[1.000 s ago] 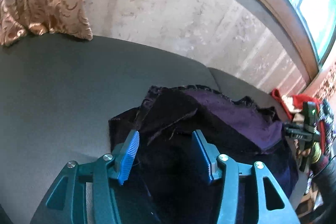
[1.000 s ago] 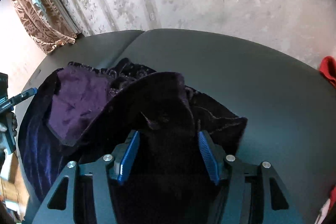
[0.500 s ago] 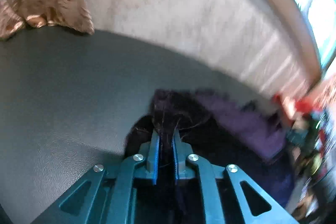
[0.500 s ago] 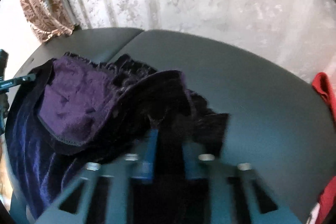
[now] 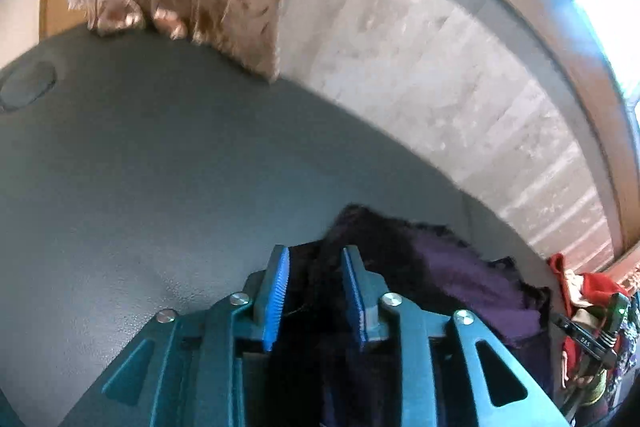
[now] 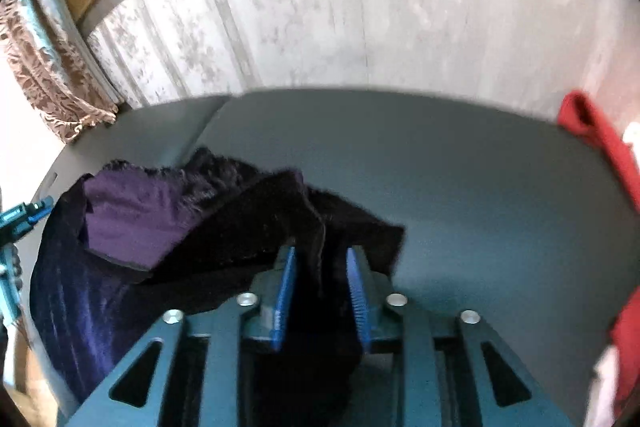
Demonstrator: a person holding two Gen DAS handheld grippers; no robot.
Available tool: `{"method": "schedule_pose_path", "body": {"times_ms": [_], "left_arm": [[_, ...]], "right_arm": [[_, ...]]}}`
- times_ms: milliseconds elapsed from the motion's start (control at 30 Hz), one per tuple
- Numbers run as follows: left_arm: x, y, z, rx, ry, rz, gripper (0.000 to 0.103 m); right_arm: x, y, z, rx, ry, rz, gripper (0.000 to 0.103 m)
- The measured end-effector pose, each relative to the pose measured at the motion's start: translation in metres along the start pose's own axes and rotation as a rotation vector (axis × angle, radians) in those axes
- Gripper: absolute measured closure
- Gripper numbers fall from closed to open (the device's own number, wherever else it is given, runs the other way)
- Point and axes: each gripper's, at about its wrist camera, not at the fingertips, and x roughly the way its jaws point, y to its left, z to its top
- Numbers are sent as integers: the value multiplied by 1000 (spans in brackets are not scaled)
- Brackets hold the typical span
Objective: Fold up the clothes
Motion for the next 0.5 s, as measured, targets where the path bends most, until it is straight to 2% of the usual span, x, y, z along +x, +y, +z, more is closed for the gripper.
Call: {"method": "schedule_pose_path", "body": {"times_ms": [33, 100, 167, 200, 233, 267, 333, 400, 467, 500], "left_arm": [[-1, -6, -1, -2, 22, -78, 74], [3, -22, -7, 1, 86, -229, 70], [11, -45, -16, 35, 150, -333, 69], [16, -60, -20, 73, 173, -356, 69], [21, -75, -24, 116, 193, -370, 68], [24, -90, -26, 167, 196, -350, 66], [25, -124, -31, 341, 162, -289, 56], [29, -152, -40, 533, 151, -261, 51], [34, -178, -50, 725, 142, -237, 51], [37, -184, -53, 786, 157, -239, 51]], "right_arm": [[-7, 3, 1, -8, -13, 10, 54], [-17, 15, 0, -26, -24, 68, 51], [-15, 24, -1, 18, 4, 204, 46], [-9, 27, 0, 67, 31, 272, 42], [0, 30, 0, 116, 61, 326, 41], [8, 32, 1, 155, 90, 361, 40], [26, 36, -1, 245, 148, 425, 40], [39, 39, -2, 292, 180, 432, 41], [46, 42, -3, 304, 178, 401, 47], [49, 43, -3, 307, 173, 383, 61]]}}
